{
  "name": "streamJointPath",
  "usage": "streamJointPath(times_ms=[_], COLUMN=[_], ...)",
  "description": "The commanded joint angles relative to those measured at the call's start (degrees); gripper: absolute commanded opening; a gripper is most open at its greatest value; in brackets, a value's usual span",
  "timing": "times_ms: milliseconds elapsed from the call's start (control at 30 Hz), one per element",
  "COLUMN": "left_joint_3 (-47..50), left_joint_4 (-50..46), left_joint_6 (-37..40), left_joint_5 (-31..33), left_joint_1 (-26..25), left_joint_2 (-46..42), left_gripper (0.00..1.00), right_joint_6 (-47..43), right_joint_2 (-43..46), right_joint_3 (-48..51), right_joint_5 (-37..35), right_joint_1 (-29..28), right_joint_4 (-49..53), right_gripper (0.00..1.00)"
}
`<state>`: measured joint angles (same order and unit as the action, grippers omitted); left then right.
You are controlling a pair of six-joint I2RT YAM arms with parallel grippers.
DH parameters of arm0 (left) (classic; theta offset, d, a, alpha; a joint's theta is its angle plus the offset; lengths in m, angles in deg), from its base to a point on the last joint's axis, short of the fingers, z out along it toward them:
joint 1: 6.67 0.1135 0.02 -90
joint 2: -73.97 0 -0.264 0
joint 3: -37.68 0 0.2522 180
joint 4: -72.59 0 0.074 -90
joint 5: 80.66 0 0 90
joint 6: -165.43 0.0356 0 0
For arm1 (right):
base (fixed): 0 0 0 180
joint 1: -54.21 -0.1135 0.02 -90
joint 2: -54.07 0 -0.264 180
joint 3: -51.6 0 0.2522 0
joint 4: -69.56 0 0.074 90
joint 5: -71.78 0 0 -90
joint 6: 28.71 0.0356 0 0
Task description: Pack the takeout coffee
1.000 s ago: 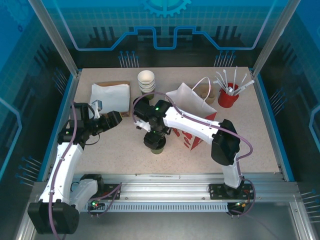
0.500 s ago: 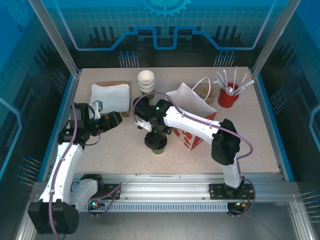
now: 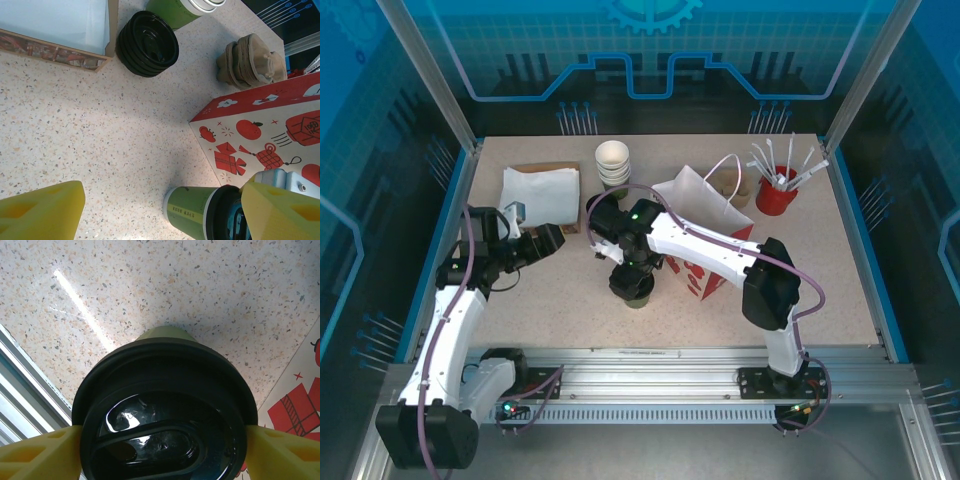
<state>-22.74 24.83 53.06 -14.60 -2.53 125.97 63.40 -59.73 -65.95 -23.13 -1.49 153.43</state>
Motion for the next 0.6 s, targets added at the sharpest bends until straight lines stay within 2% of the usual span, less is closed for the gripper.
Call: streamJointPath(times_ms=[0, 267, 567], left_joint_3=[0.5, 0.6, 0.7], left_joint_4=[1.1, 1.1, 1.2], left_joint_6=[0.5, 0.6, 0.6], left_joint_5=[-1.8, -1.8, -2.0], left_joint_1=[0.4, 0.5, 0.4], left_joint_2=[-0.8, -0.9, -1.1], left_gripper=[0.83, 0.83, 0.83], right_joint_6=[-0.6, -0.7, -0.6], right_joint_2=[-1.1, -1.3, -1.6], right_joint_3=[0.4, 0.9, 1.6], right_joint_5=[1.0, 1.0, 0.3], right_joint_1=[0.6, 0.6, 0.6], right_joint_4=[2.1, 1.8, 1.5], right_gripper=[0.81, 0.76, 0.77])
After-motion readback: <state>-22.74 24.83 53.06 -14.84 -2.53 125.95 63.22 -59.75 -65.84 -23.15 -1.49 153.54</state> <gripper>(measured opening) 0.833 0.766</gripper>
